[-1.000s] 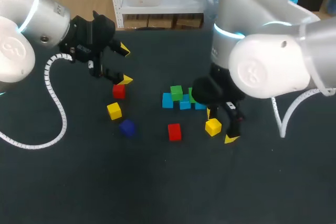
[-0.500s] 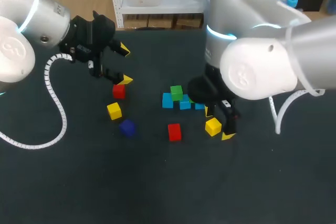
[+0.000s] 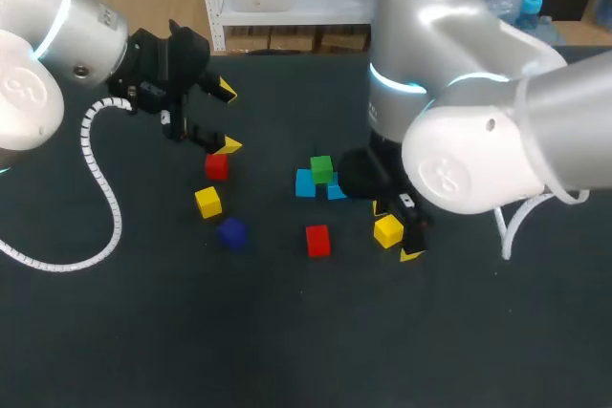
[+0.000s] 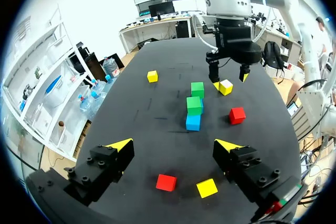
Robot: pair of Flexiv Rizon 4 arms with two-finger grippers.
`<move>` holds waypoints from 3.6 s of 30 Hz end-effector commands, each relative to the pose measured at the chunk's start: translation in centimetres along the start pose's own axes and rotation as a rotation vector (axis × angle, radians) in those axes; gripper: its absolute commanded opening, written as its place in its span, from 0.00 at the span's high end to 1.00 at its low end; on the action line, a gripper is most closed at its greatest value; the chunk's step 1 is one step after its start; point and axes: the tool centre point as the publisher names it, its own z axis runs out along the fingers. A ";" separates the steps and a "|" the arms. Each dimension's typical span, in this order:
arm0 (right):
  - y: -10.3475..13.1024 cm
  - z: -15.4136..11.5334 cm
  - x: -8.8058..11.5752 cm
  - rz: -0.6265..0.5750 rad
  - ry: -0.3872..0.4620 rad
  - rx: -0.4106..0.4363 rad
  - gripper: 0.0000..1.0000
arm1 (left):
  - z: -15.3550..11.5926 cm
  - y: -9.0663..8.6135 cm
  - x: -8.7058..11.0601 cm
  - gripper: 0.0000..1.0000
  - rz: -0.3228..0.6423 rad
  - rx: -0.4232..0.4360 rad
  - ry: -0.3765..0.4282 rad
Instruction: Place the blue cubes, place green cubes on the blue cubes, place the yellow cubes on the green cubes, then place the red cubes on the yellow cubes, and place purple cube on the red cubes.
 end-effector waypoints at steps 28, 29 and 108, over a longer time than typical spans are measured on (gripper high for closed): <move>-0.6 -3.9 -1.7 0.176 -0.029 0.106 1.00 | 0.0 -0.1 0.2 0.00 0.003 -0.002 -0.007; -1.1 -4.5 -1.9 0.184 -0.022 0.102 1.00 | 0.0 -0.1 0.2 0.00 0.003 -0.002 -0.007; -11.2 -6.8 -4.0 0.235 0.003 0.032 1.00 | 0.0 -0.1 0.2 0.00 0.003 -0.002 -0.007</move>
